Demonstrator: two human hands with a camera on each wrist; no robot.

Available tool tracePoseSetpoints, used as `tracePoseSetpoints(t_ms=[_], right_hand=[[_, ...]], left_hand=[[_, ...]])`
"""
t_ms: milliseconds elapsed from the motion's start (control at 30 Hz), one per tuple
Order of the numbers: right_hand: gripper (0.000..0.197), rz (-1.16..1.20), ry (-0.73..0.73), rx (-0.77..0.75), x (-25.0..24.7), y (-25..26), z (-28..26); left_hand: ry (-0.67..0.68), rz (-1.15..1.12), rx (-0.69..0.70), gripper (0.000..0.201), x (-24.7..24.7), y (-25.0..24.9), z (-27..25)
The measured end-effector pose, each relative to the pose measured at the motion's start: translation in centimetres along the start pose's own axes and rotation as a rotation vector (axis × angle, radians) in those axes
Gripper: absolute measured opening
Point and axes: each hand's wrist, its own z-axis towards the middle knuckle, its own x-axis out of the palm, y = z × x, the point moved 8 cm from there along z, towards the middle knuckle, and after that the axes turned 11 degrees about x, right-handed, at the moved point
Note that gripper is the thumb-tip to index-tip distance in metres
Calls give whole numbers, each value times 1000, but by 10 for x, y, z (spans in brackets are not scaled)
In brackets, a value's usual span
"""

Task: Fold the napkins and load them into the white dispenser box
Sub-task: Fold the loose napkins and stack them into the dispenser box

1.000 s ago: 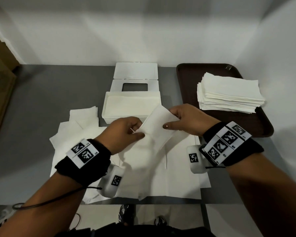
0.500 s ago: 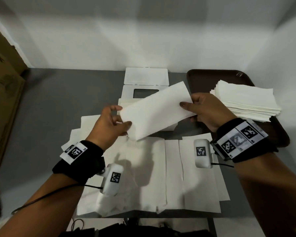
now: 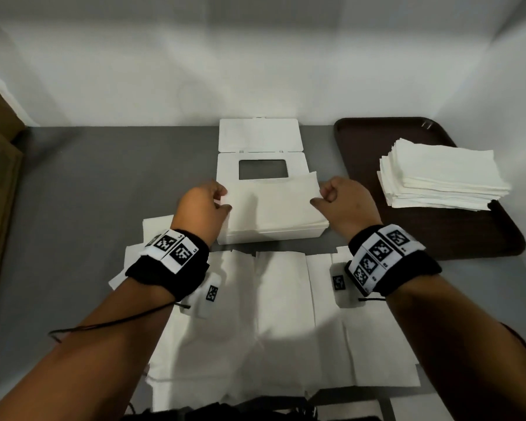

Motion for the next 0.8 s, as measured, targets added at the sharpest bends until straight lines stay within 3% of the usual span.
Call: tracePoseSetpoints(t_ms=[200, 400, 533, 600, 667, 800], right_hand=[[21, -212, 14, -10, 14, 7, -2], [25, -350, 36, -15, 19, 14, -4], [42, -329, 81, -22, 21, 18, -4], [49, -295, 32, -57, 14, 24, -4], [48, -300, 4, -115, 9, 34, -4], [47, -428, 236, -193, 31, 47, -2]], left_hand=[[178, 209, 22, 35, 13, -3, 7], [268, 343, 63, 26, 17, -13, 7], [167, 362, 108, 33, 10, -20, 3], [81, 360, 160, 32, 3, -28, 3], [78, 320, 202, 32, 2, -35, 6], [321, 278, 152, 40, 30, -34, 12]])
